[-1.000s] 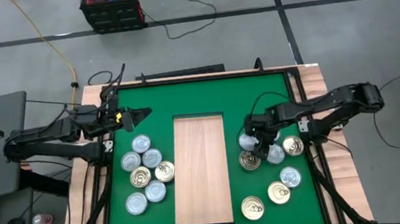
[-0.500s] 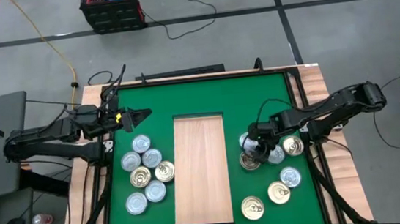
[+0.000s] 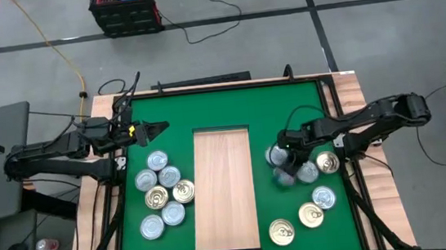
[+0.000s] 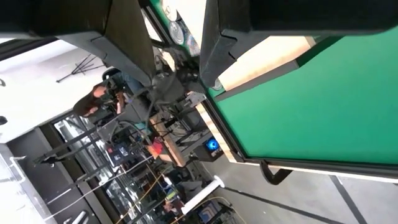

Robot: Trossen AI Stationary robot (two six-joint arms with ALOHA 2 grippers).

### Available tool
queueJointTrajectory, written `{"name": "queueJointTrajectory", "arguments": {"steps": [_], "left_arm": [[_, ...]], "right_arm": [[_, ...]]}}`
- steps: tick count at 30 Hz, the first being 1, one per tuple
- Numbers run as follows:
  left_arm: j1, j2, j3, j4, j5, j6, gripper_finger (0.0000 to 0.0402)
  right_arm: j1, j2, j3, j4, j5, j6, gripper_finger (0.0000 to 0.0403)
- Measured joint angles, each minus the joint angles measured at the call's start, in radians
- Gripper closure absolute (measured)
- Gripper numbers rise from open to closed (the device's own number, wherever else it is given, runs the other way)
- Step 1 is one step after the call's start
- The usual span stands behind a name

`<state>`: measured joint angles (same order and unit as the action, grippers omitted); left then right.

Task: Stack canned seafood by type on shelf
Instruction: Put the blue pink tuna can on the shelf

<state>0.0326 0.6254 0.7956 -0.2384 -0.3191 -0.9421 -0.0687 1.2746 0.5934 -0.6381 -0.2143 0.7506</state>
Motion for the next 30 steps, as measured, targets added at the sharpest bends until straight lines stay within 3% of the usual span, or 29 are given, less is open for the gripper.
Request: {"name": "queueJointTrajectory", "arguments": {"steps": [7, 14, 18, 21, 24, 30], "left_arm": [[0.0, 0.0, 0.0, 0.002, 0.002, -0.006, 0.0282], [0.0, 0.0, 0.0, 0.002, 0.007, -0.039, 0.0282], [0.0, 0.001, 0.0, 0.003, -0.034, -0.006, 0.0281], [0.0, 0.003, 0.0, 0.003, -0.062, 0.019, 0.0272], [0.0, 0.003, 0.0, 0.001, -0.077, 0.037, 0.0253], [0.004, 0.003, -0.001, -0.021, -0.107, 0.04, 0.0215]], "right_arm": [[-0.107, -0.008, 0.011, -0.098, 0.034, -0.052, 0.0358], [-0.137, -0.113, 0.136, -0.296, 0.155, -0.16, 0.0352], [-0.132, -0.164, 0.188, -0.318, 0.117, -0.208, 0.0335], [-0.096, -0.177, 0.212, -0.312, 0.048, -0.208, 0.0288], [-0.034, -0.171, 0.244, -0.308, -0.006, -0.145, 0.0211], [0.129, -0.115, 0.34, -0.33, 0.093, 0.059, 0.0064]]}}
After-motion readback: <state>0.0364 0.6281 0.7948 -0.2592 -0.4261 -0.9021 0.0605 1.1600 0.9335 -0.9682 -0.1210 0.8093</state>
